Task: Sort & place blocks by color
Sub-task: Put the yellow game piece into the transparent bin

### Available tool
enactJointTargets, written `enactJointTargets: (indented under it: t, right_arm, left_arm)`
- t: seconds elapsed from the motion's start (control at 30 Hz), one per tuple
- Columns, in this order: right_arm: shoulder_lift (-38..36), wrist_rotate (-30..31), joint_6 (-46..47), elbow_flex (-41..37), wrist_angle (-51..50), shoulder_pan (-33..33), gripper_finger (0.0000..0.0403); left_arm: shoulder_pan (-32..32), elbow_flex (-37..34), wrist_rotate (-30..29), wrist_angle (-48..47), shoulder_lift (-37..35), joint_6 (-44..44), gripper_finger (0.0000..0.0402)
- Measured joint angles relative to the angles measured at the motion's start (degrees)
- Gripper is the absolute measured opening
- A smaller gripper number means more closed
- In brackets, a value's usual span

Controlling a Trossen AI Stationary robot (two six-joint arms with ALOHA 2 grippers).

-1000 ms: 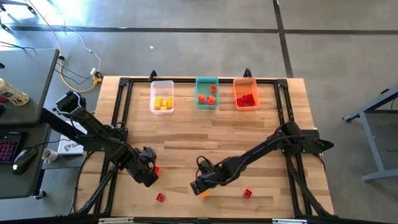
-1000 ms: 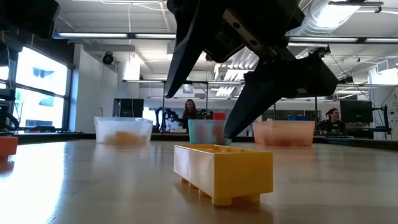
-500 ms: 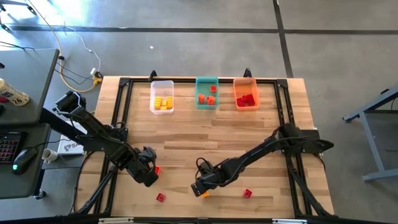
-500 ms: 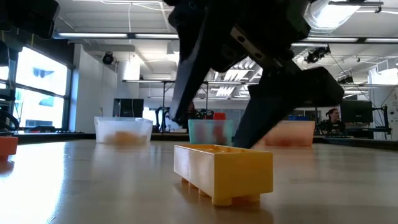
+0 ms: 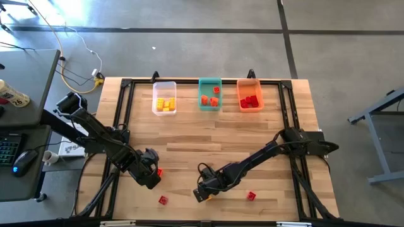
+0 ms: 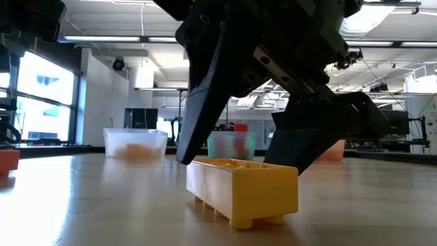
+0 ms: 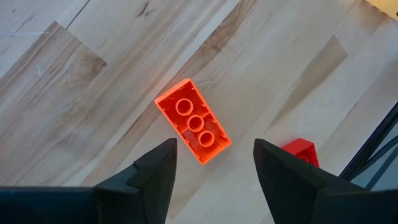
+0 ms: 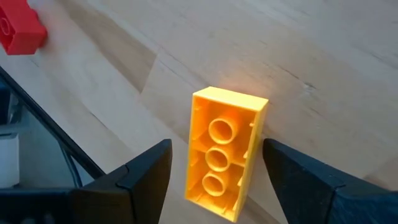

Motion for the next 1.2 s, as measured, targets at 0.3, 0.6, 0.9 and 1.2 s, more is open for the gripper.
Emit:
enactJointTargets:
  t: [0.3, 0.6, 0.9, 1.2]
  right_arm:
    - [0.12, 1.67, -0.24, 0.09, -4.93, -0.48, 0.0225]
    - [0.10, 2.15, -2.30, 0.03, -8.27, -1.08, 0.0180]
    - [0.04, 5.60, -3.76, -0.03, -14.18, -1.53, 0.0159]
    - [-0.10, 5.08, -7.30, 0.02, -14.04, -1.63, 0.0114]
  left_arm:
    - [0.00, 0.00, -0.36, -0.01, 0.00, 0.02, 0.0200]
    - [0.00, 0.00, -1.23, -0.01, 0.00, 0.15, 0.0200]
    - [0.00, 0.00, -1.23, -0.03, 0.00, 0.17, 0.0200]
    - [0.00, 0.00, -1.22, -0.03, 0.00, 0.17, 0.0200]
